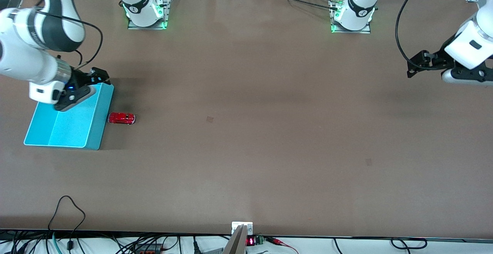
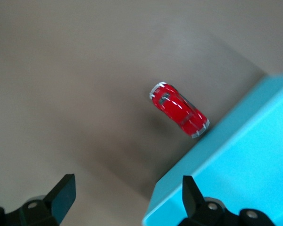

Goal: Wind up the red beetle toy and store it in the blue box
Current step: 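Lower the right gripper onto the red car and grasp it, then lift the red car with the right gripper over the cyan box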

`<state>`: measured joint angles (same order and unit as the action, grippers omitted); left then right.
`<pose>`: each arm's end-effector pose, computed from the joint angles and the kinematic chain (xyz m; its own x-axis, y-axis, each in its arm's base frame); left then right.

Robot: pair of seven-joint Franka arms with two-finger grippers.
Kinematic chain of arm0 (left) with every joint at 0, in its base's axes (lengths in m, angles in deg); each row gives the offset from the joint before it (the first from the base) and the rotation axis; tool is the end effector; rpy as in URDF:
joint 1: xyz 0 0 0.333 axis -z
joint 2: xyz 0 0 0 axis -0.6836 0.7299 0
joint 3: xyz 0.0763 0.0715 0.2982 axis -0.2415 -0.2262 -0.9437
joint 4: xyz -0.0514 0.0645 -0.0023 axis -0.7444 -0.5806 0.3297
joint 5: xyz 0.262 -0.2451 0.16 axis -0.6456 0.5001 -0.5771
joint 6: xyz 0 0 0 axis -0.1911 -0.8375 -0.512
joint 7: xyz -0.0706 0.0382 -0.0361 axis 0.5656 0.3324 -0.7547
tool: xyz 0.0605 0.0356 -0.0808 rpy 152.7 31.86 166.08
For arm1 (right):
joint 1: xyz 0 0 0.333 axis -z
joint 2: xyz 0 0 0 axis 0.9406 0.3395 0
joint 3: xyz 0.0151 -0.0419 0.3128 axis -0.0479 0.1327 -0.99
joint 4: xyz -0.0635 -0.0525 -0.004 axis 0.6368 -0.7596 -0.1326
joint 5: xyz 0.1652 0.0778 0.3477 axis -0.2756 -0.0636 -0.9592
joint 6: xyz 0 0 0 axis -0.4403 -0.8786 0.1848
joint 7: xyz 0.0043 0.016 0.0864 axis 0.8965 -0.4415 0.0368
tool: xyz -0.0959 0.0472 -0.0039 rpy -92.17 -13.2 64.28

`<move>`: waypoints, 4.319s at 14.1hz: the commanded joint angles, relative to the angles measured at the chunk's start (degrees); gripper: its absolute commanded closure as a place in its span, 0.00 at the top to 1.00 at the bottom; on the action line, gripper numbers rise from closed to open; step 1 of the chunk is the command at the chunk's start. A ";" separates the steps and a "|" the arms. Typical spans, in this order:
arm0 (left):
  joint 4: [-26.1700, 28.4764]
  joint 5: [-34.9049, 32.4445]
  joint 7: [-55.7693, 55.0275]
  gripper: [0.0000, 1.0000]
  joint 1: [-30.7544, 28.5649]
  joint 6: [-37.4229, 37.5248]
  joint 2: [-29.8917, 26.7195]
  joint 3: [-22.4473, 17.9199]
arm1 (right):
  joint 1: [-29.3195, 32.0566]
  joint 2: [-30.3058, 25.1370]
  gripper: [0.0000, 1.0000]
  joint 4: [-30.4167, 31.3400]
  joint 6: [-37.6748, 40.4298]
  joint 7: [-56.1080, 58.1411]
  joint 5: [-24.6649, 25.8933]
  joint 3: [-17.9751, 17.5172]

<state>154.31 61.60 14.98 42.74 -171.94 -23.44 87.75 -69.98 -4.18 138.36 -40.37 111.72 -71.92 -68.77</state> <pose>0.5370 -0.0200 0.5870 0.9990 -0.0426 -0.0095 -0.0428 -0.9989 -0.0212 0.5355 -0.0104 0.3707 0.7306 0.6779 -0.0818 0.6641 -0.7332 -0.1461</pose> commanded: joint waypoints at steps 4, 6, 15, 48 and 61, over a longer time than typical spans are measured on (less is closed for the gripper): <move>0.62 0.86 0.07 1.00 1.88 -1.06 -0.72 -2.19 | 2.72 3.62 1.00 5.93 -13.35 27.15 0.35 -2.34; 0.53 0.78 0.07 1.00 1.88 -0.97 -0.72 -2.10 | 2.90 5.99 1.00 6.03 -17.49 33.91 1.76 -2.35; -0.43 0.86 -0.10 1.00 1.44 -0.88 0.42 -1.49 | 3.43 13.47 1.00 5.42 -27.61 37.90 4.93 -2.35; -0.43 0.95 -0.19 1.00 1.53 -0.88 0.51 -1.40 | 2.47 17.09 0.00 0.16 -27.92 27.48 3.43 -3.66; -3.07 0.95 -0.10 1.00 1.53 0.96 2.09 -1.22 | 3.25 7.06 0.00 -7.77 -5.91 -10.60 3.35 10.20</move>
<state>153.28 61.60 14.99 43.92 -172.42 -22.33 86.75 -67.54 3.00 128.60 -46.50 104.59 -67.91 -62.03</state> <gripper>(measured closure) 0.000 0.564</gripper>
